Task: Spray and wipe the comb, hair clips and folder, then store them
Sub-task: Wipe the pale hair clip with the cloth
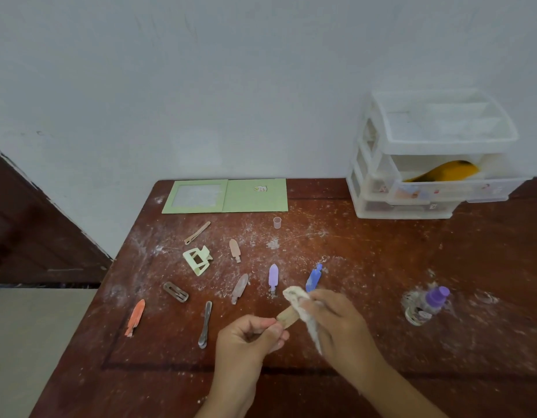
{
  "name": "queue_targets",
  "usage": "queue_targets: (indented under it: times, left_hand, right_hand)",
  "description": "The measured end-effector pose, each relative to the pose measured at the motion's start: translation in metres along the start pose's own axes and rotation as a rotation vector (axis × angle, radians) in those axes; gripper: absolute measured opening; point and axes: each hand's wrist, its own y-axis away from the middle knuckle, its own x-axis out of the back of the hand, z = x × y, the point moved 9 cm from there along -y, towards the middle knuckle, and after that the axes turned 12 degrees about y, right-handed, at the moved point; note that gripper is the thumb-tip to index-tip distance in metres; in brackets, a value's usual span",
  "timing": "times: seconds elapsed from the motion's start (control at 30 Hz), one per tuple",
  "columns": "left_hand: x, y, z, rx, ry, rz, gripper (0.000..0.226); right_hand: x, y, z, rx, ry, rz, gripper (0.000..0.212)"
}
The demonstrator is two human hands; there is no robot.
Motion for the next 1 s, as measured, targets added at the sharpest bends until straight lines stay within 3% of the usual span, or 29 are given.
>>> queue_targets:
  times: [0.1,0.27,0.33,0.73,1.0]
  left_hand:
    - [0.000,0.000,-0.004,0.000,-0.009,-0.021,0.029]
    - [-0.001,0.001,-0.002,-0.008,-0.028,-0.047,0.026]
    - [-0.003,0.001,-0.003,0.004,-0.021,-0.052,0.025]
    - [-0.005,0.000,-0.006,0.016,-0.007,-0.046,0.025]
    - [-0.010,0.004,-0.008,0.039,-0.061,-0.090,0.023]
  right_hand:
    - [-0.005,0.005,-0.017,0.098,-0.067,-0.068,0.035]
    - [-0.003,-0.001,-0.006,0.109,-0.018,-0.051,0.018]
    - [-0.006,0.004,-0.014,0.140,-0.046,-0.080,0.022]
    - [0.003,0.002,-0.003,0.067,0.064,-0.085,0.024]
    - [0.000,-0.001,-0.011,0.229,0.108,-0.181,0.021]
